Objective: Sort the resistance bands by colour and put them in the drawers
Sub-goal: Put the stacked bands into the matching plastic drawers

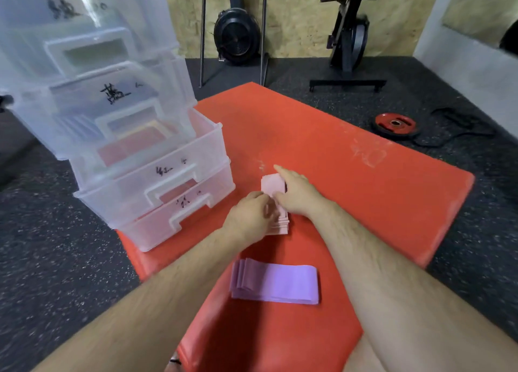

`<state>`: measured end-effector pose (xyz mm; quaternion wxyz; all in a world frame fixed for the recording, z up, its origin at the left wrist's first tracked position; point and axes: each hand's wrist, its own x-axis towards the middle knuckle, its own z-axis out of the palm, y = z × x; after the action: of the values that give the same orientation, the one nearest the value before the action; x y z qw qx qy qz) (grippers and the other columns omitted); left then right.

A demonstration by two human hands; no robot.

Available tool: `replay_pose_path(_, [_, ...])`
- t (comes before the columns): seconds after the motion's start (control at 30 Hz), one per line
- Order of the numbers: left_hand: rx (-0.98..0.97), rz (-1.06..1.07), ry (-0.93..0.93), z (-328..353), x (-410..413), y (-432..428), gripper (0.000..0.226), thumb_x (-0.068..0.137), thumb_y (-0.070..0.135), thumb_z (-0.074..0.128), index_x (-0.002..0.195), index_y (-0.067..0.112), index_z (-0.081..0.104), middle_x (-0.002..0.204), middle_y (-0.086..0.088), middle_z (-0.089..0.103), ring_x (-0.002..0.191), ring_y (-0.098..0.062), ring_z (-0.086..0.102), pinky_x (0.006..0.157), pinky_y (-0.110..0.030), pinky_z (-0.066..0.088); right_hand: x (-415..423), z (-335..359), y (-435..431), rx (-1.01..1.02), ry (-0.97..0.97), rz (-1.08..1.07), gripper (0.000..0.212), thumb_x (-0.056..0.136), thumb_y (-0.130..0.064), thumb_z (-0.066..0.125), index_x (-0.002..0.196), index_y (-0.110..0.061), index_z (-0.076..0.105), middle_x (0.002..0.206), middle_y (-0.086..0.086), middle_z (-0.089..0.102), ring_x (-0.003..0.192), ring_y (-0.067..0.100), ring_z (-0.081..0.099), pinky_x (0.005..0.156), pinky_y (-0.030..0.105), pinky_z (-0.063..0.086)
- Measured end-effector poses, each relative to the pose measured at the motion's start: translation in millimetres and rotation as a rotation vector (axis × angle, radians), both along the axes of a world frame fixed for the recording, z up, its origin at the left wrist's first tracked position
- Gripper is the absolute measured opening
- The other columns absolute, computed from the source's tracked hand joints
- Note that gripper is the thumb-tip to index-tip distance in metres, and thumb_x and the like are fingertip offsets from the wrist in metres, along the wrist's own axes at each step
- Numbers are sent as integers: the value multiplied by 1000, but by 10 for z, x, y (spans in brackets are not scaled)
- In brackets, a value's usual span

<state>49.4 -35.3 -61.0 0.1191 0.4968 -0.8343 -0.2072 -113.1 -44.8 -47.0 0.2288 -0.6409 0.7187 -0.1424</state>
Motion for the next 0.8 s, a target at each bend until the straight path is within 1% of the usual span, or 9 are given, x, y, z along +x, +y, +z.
replay_pose_path(0.13, [43,2,110,-31,-7,-35,21,87,31,66,103,17,63,108,4,57,100,-17,56,90,-35,46,14,38,-29,3,-32,-5,87,83,-28,60,158,-40,17,163,-6,19,146,31,20,116,50,30])
replay_pose_path(0.27, [115,0,206,-12,11,67,8,89,19,65,95,14,63,125,6,54,107,-9,53,87,-15,34,-49,145,-38,32,-61,-17,89,72,-27,59,155,-34,28,141,3,50,134,29,36,109,46,39])
replay_pose_path(0.37, [139,16,301,20,-8,189,10,86,7,64,88,17,61,123,7,54,103,-4,53,87,-13,33,-132,273,-17,73,25,18,38,70,-22,64,108,-20,64,105,2,53,103,27,51,78,34,48])
replay_pose_path(0.4, [149,46,348,33,-17,222,14,83,5,66,89,16,61,115,7,53,95,-4,53,86,-17,35,-146,303,0,71,48,35,14,72,-17,65,85,-15,59,95,1,50,90,27,52,63,32,43])
replay_pose_path(0.47, [190,146,425,83,-23,270,31,80,10,74,103,19,56,112,7,43,91,-7,51,85,-21,37,-154,355,58,52,48,61,18,73,-13,65,69,-13,48,86,1,46,75,27,50,56,35,37])
replay_pose_path(0.57, [222,243,511,212,6,254,85,73,29,84,141,24,34,134,8,31,118,-6,41,100,-23,34,-110,525,149,-5,-24,107,24,69,-12,63,65,-16,40,72,3,43,61,22,41,53,35,32])
replay_pose_path(0.63, [263,194,605,313,55,224,97,72,27,85,149,27,25,140,12,39,126,-3,42,106,-25,36,-41,686,200,-67,-104,139,21,66,-12,63,65,-15,42,65,0,41,57,18,36,52,34,29])
replay_pose_path(0.73, [315,92,607,473,182,274,64,78,15,79,130,25,43,105,5,66,92,-9,65,82,-34,52,84,913,309,-173,-286,177,14,68,-11,66,76,-5,57,67,-1,49,59,13,42,52,31,34])
replay_pose_path(0.8, [224,109,549,590,305,352,48,80,16,73,119,27,49,96,-3,69,82,-16,66,76,-41,55,151,1037,398,-226,-399,166,16,70,-9,69,77,-3,56,66,-1,48,57,11,40,50,29,34])
